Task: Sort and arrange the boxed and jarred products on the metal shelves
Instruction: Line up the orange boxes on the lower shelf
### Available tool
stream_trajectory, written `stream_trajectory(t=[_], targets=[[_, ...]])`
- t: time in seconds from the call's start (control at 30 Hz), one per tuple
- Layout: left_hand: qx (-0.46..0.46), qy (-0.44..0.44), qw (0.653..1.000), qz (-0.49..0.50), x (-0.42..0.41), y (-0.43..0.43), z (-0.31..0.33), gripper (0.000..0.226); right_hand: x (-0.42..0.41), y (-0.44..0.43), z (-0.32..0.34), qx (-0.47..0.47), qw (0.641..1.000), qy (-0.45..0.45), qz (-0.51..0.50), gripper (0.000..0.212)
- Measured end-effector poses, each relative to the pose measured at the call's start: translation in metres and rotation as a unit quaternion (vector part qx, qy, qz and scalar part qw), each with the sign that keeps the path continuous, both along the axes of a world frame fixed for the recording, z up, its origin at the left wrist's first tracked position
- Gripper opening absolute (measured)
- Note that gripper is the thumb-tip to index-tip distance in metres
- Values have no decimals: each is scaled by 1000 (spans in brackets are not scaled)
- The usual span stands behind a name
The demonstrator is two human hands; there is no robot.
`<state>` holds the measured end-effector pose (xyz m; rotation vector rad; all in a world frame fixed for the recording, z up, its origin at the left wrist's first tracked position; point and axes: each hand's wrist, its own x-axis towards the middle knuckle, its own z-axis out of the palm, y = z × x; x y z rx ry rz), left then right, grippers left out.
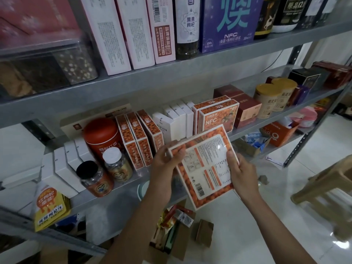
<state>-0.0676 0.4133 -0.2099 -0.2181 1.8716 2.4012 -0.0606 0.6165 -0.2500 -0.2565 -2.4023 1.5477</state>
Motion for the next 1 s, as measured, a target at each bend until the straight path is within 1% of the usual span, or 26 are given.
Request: stream_trajectory(t=[0.07,0.13,0.17,0.2,0.23,0.27,0.3,0.33,0.37,0.4,0.43,0.47,0.5,0.53,0.57,0.6,0.63,0.67,0.7,0.73,0.77,0.83,0.87,0.9,0.97,1.0], targets=[[19,-24,999,24,-5,-6,-4,48,-1,-3,9,24,999,-26,38,57],[74,-58,994,49,-10,-12,-8,40,0,0,20,9,995,-44,88,56],[106,-80,989,60,-12,-16,-11,38,0,4,25,-28,990,-60,127,55],[147,-106,981,65,-14,-19,-12,39,2,10,30,-87,977,-75,181,55],[188,-136,971,63,-15,-21,-13,41,5,16,33,-150,957,-77,236,61],[222,-165,960,47,-15,-22,-14,42,6,22,35,-211,933,-68,283,70],[245,-191,950,18,-14,-23,-13,43,7,26,37,-251,911,-59,322,77],[263,-215,940,-20,-13,-23,-12,43,9,28,40,-260,901,-52,343,76],[282,-235,928,-68,-10,-22,-9,41,9,29,44,-243,905,-45,345,69],[292,-258,915,-108,-7,-20,-7,41,6,28,47,-209,918,-36,336,65],[288,-278,905,-140,-5,-17,-6,40,5,27,51,-168,931,-25,324,68],[279,-297,898,-165,-1,-15,-7,36,2,26,56,-120,940,-16,320,76],[269,-305,895,-181,2,-12,-9,32,0,25,59,-70,943,-8,326,82],[255,-304,900,-180,6,-10,-12,30,-2,25,62,-34,942,-1,334,82],[240,-292,909,-174,9,-10,-15,32,-4,24,63,-17,940,3,339,74],[238,-284,912,-175,12,-10,-20,39,-6,24,64,-14,942,-1,336,63],[254,-291,902,-192,13,-13,-24,49,-7,24,63,-23,946,-7,324,54],[271,-289,893,-213,13,-15,-26,59,-8,24,62,-32,951,-7,309,50],[266,-288,893,-221,13,-16,-28,67,-7,23,61,-41,956,2,292,48],[246,-270,903,-227,13,-18,-30,68,-6,22,58,-54,960,15,273,47],[218,-258,918,-208,13,-17,-29,59,-4,20,55,-72,964,29,253,45],[176,-243,950,-89,11,-16,-34,16,0,17,50,-118,970,56,204,39],[140,-207,967,-49,9,-15,-32,7,1,15,47,-142,974,58,168,39],[102,-170,980,-31,5,-14,-29,13,1,13,45,-158,977,56,129,39],[70,-119,990,-33,-1,-14,-23,16,-1,6,42,-162,983,55,73,27],[43,-93,993,-56,-3,-15,-19,37,-1,2,41,-162,984,51,58,21]])
